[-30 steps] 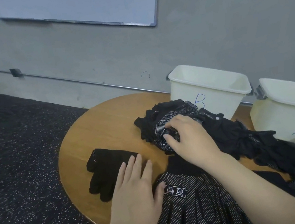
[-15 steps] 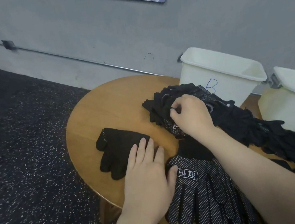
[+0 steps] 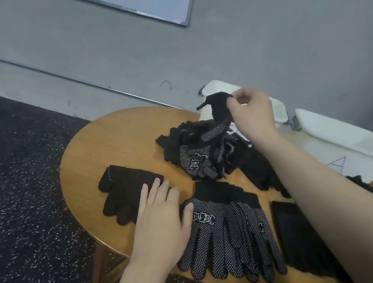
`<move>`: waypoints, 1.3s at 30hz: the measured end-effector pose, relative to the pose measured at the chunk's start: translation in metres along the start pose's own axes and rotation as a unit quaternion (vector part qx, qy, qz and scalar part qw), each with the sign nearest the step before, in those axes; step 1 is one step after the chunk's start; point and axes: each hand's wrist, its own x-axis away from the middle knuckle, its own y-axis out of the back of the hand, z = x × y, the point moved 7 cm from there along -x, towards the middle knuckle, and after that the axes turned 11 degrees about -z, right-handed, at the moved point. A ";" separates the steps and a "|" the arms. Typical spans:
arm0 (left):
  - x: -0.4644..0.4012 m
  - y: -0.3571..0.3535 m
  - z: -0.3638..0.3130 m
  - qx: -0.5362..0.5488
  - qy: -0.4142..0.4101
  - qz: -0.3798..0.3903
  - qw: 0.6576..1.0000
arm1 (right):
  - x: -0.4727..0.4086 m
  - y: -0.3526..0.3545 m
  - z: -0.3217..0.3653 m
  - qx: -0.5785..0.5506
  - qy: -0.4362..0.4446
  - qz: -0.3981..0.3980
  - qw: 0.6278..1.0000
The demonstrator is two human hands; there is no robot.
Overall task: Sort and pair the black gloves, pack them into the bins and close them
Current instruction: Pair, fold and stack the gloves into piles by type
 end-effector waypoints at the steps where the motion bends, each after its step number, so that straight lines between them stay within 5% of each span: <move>1: 0.000 0.002 -0.002 0.019 0.002 -0.011 1.000 | -0.001 0.008 0.005 -0.007 -0.004 0.000 1.000; 12: 0.022 0.020 -0.023 0.273 0.062 -0.013 0.960 | 0.069 0.087 0.017 -0.113 -0.073 0.083 0.987; 19: 0.028 0.012 -0.048 0.557 0.138 0.105 0.812 | 0.141 0.098 -0.008 -0.207 -0.149 0.178 0.950; 26: 0.026 0.011 -0.051 0.645 0.182 0.052 0.740 | 0.168 0.083 -0.041 -0.270 -0.199 0.205 0.920; 34: 0.018 -0.005 -0.036 0.540 0.224 0.004 0.811 | 0.189 0.052 -0.104 -0.290 -0.261 0.205 0.898; 39: 0.003 -0.014 -0.030 0.481 0.247 0.021 0.841 | 0.185 0.041 -0.120 -0.233 -0.222 0.187 0.928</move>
